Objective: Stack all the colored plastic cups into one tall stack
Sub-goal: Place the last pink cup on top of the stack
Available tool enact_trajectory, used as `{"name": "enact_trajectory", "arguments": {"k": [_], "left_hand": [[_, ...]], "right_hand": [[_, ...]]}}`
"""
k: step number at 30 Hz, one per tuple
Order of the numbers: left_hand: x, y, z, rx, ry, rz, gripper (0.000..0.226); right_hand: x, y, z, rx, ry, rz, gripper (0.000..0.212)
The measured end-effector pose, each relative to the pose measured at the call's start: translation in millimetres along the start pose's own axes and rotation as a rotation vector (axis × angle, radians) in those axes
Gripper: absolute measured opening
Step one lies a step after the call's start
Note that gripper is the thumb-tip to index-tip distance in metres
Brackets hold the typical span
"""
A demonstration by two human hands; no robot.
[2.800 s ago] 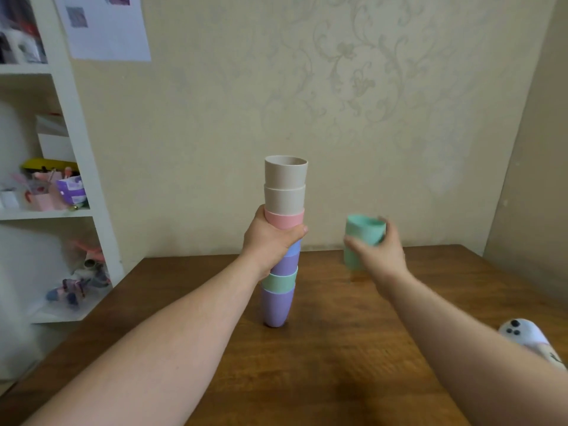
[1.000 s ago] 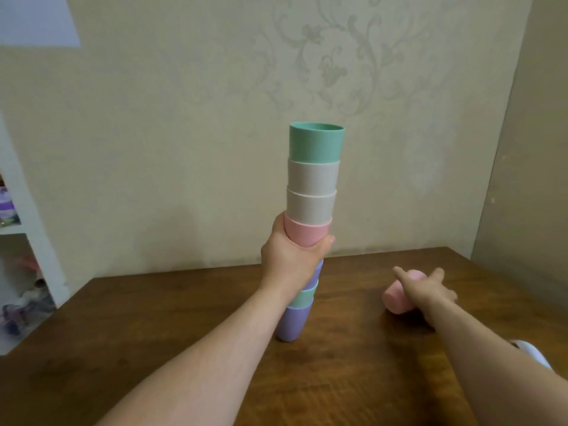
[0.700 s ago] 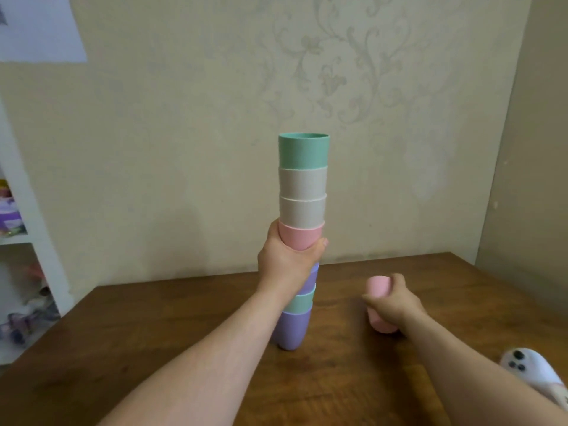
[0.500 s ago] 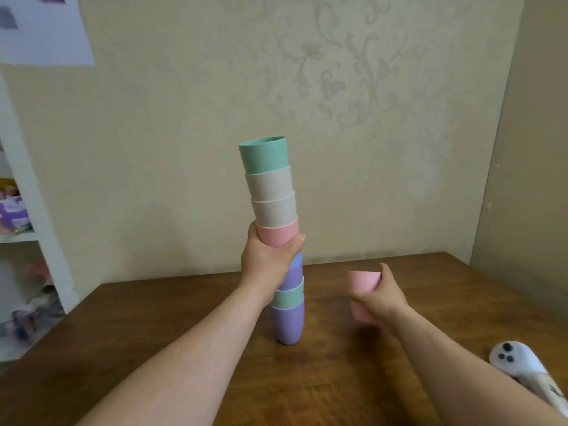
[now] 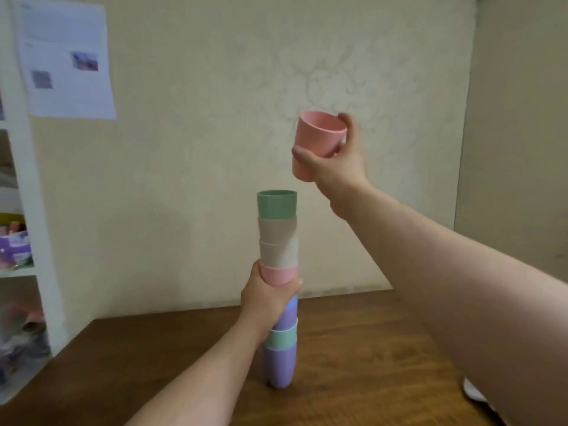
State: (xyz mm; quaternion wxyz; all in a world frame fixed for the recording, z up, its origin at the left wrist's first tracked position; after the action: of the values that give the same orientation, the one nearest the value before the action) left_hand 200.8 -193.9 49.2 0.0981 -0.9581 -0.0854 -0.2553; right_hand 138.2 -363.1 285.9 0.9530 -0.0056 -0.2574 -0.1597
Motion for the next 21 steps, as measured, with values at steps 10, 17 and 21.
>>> {"name": "enact_trajectory", "arguments": {"k": [10, 17, 21], "left_hand": [[-5, -5, -2, -0.027, 0.006, 0.026, 0.073], [-3, -7, 2, -0.009, 0.019, 0.053, 0.074], [-2, -6, 1, -0.018, 0.024, 0.077, 0.074]], "right_hand": [[5, 50, -15, -0.198, 0.127, 0.214, 0.101], [-2, 61, -63, -0.153, 0.226, 0.223, 0.08], [-2, 65, -74, -0.02, 0.222, 0.272, 0.073]]}}
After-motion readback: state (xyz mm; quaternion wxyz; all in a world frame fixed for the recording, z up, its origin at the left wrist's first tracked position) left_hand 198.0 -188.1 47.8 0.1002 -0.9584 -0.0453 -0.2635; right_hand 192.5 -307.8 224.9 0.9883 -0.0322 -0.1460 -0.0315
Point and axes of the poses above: each hand's wrist, its own x-axis towards the middle knuckle, its own y-axis out of the palm, z = x × y, the point moved 6 cm from there along x, towards the middle knuckle, and after that the axes turned 12 degrees about y, right-handed, at the moved point
